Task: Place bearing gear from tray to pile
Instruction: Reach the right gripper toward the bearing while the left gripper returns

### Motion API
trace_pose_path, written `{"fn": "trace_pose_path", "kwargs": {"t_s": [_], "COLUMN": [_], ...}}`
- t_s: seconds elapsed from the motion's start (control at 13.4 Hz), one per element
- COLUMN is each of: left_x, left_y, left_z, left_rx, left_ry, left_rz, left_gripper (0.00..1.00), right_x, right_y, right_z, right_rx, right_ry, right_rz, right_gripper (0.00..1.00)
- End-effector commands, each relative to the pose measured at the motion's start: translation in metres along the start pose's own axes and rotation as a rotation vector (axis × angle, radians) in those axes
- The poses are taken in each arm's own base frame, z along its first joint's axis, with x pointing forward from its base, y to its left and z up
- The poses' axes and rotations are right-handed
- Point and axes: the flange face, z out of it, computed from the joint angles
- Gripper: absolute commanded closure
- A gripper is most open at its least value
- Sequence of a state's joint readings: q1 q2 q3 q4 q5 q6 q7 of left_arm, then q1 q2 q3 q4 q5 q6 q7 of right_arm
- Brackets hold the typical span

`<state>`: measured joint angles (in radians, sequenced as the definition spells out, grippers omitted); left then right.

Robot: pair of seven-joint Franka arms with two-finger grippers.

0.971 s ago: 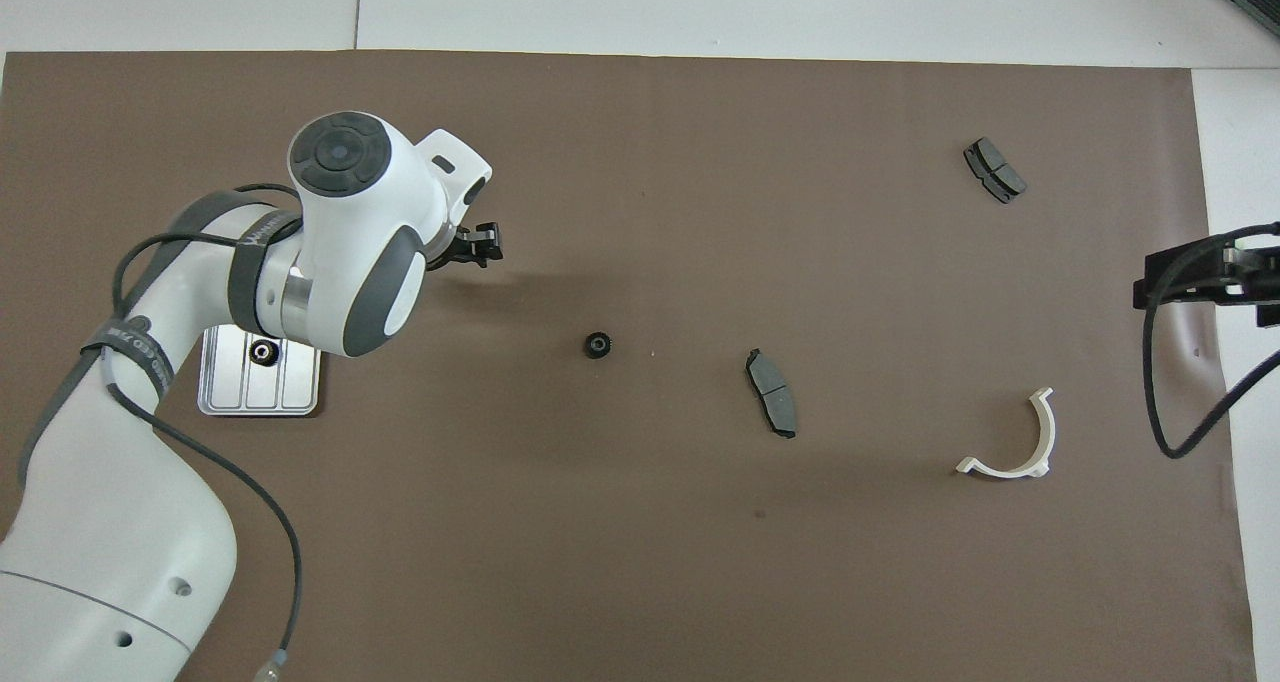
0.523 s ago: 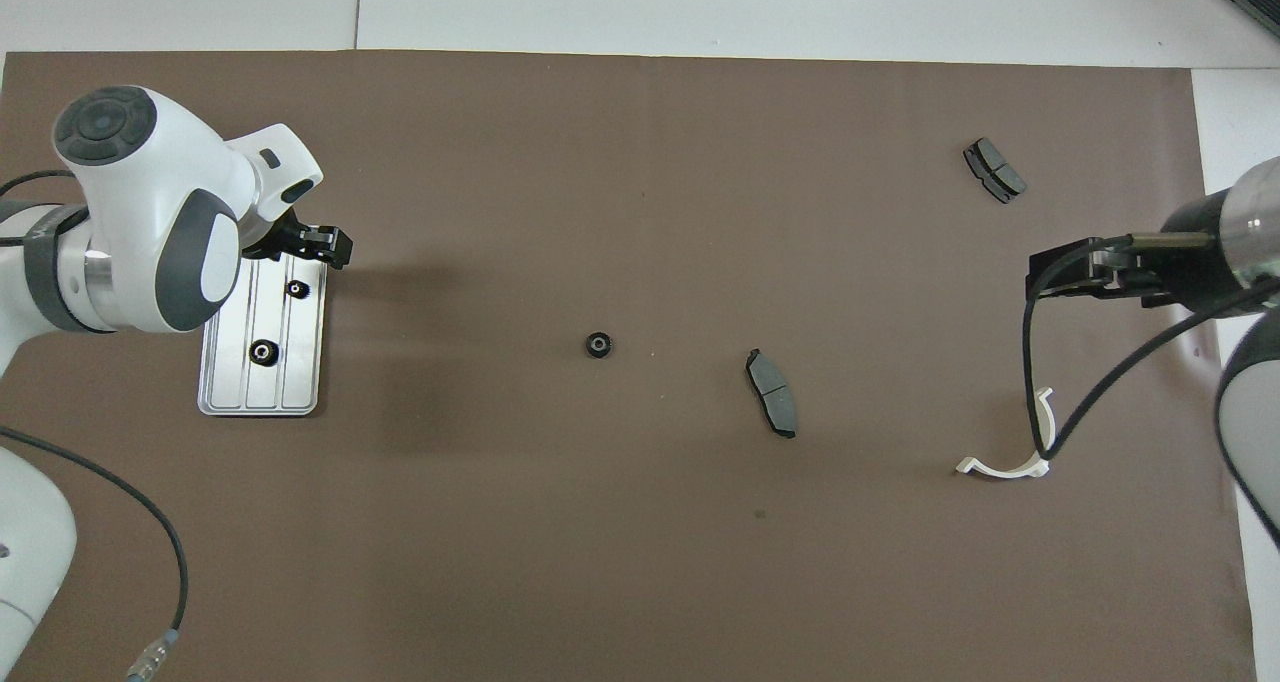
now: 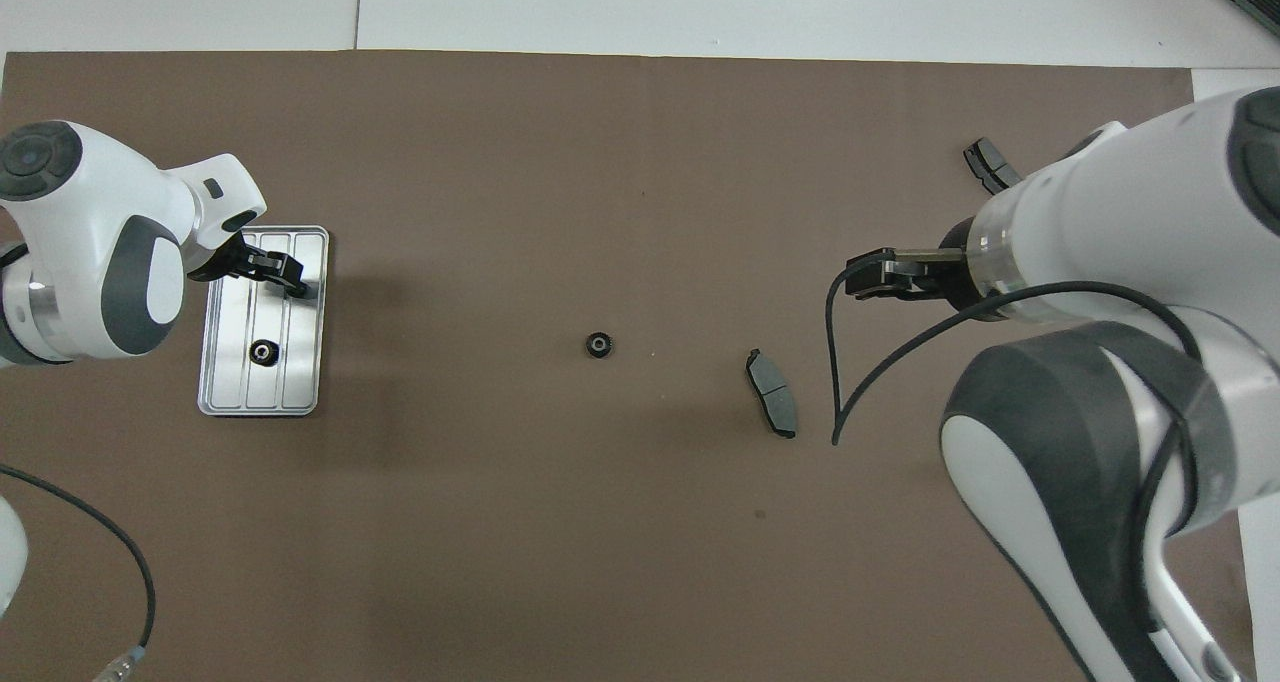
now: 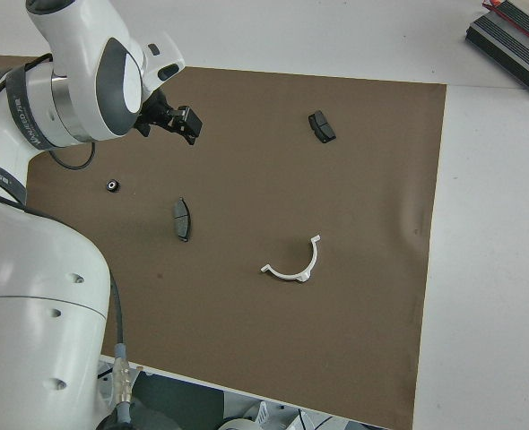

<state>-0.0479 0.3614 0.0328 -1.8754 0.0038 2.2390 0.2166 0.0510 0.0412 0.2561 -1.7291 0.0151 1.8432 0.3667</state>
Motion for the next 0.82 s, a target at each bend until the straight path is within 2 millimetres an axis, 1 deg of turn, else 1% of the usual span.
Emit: {"fn": "trace_pose_path", "kwargs": {"t_s": [0.0,0.22,0.3,0.37,0.45,0.67,0.75], "left_x": [-0.019,-0.022,-0.023,-0.025,-0.028,-0.035,-0.035], "left_y": [0.009,0.009,0.01,0.01,0.012,0.017,0.018], "left_z": [0.007,0.007,0.009,0.012,0.015,0.026,0.026], "left_rx": [0.012,0.012,0.011,0.011,0.013,0.015,0.014], "left_ry": [0.035,0.036,0.035,0.038,0.053,0.089,0.094], "left_rz": [-0.047,-0.048,-0.051,-0.068,-0.092,-0.123,-0.134], "left_gripper": [0.32,0.38,0.39,0.39,0.4,0.43,0.44], "right_x": [0.006,-0.003,-0.007,-0.009,-0.016,-0.024,-0.03], "right_y": [-0.039,-0.1,-0.117,-0.13,-0.147,-0.175,-0.191], "right_z": [0.037,0.081,0.093,0.106,0.112,0.145,0.151], "right_rx": [0.02,0.001,0.003,0.002,0.007,0.007,0.013], "right_ry": [-0.01,0.012,0.018,0.023,0.039,0.051,0.061], "right_rz": [0.022,0.018,0.023,0.015,-0.005,-0.014,-0.036], "right_gripper": [0.0,0.0,0.0,0.0,0.0,0.0,0.0]}}
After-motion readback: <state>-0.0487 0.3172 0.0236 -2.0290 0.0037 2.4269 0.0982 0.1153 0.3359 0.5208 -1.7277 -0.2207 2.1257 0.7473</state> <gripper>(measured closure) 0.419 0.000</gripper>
